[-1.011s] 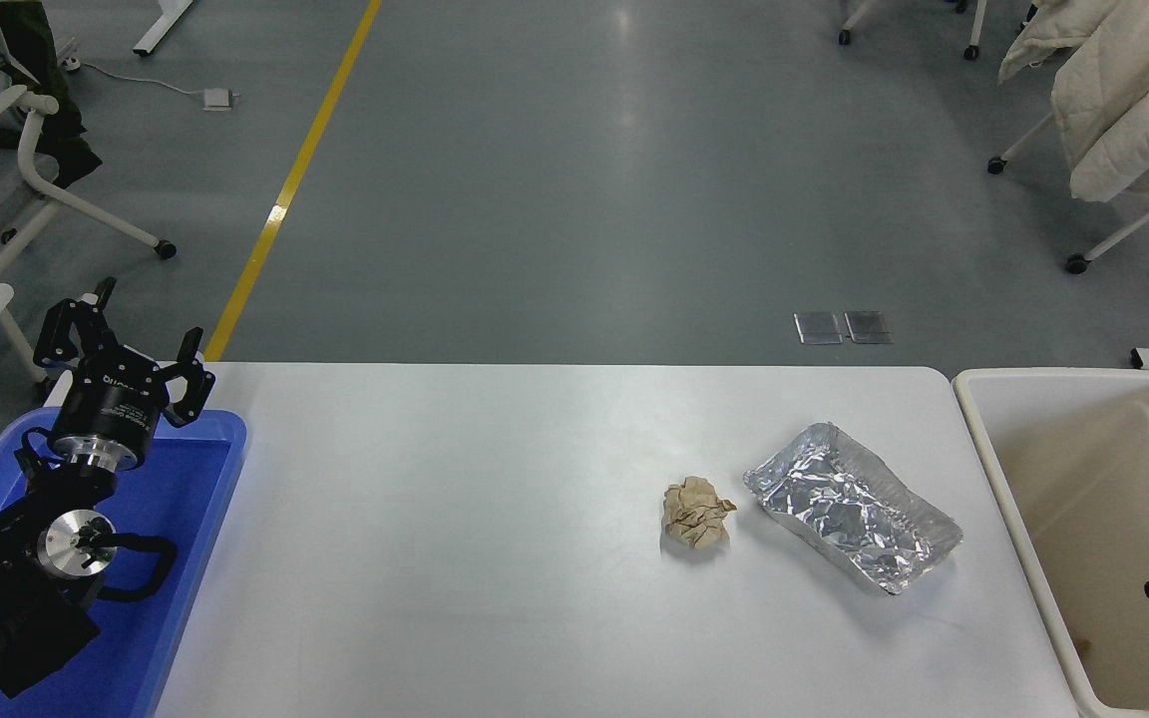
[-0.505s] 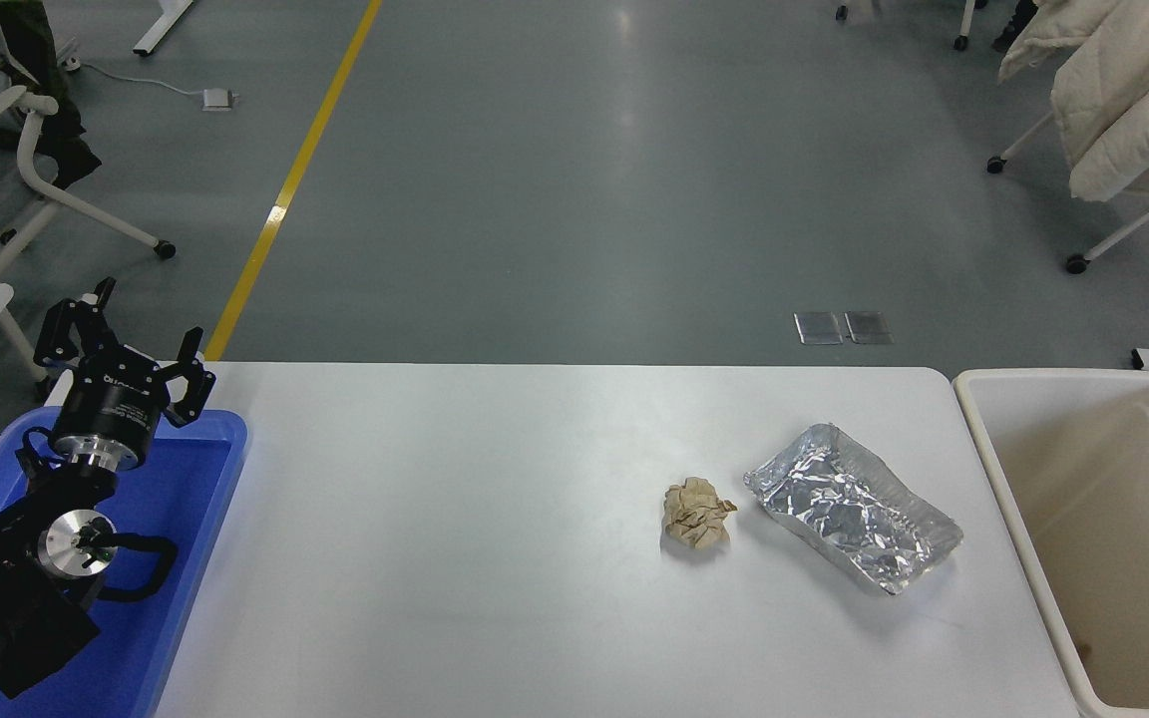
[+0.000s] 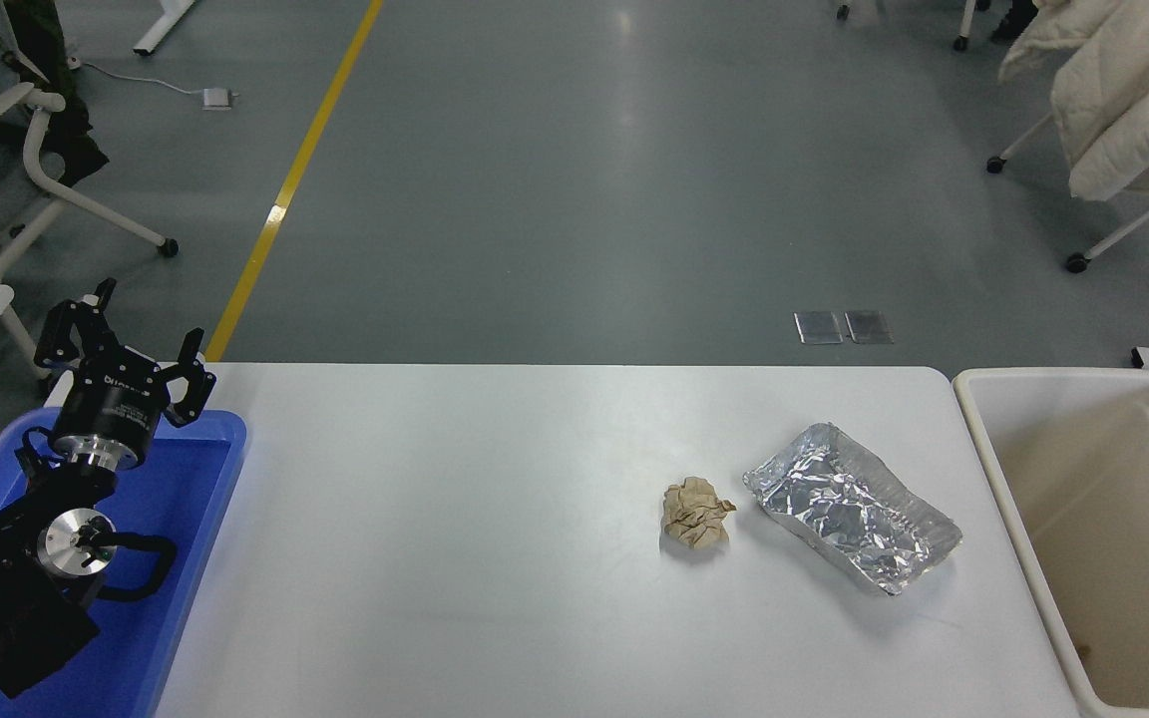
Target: Clean the table surface
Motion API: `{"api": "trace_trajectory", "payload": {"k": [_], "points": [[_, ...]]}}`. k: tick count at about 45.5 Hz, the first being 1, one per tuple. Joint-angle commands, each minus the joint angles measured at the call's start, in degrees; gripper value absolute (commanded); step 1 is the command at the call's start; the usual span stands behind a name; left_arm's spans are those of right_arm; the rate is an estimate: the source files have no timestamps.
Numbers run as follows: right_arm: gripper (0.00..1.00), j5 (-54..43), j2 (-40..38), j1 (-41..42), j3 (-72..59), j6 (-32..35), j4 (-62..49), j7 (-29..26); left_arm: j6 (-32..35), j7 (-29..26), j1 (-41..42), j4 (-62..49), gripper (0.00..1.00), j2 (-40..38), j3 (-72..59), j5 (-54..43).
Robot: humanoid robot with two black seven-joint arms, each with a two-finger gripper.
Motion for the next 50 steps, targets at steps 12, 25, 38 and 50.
{"api": "trace_trajectory", "payload": {"k": [12, 25, 38, 50], "points": [[1.0, -13.6, 11.1, -10.6, 23.4, 7.8, 14.5, 1.3, 0.0, 0.0, 0.0, 0.0, 1.0, 0.0, 0.0, 0.0], [1.0, -18.7, 18.7, -10.9, 23.6, 11.1, 15.7, 5.4, 0.0, 0.0, 0.0, 0.0, 1.0, 0.0, 0.0, 0.0], [1.0, -18.1, 23.7, -10.9, 24.0, 11.0, 16.2, 5.5, 0.0, 0.0, 0.0, 0.0, 1.0, 0.0, -0.1, 0.0], [1.0, -17.7, 23.8, -13.2, 25.8, 11.3, 17.6, 5.6, 0.0, 0.0, 0.0, -0.1, 1.0, 0.0, -0.1, 0.0]]}}
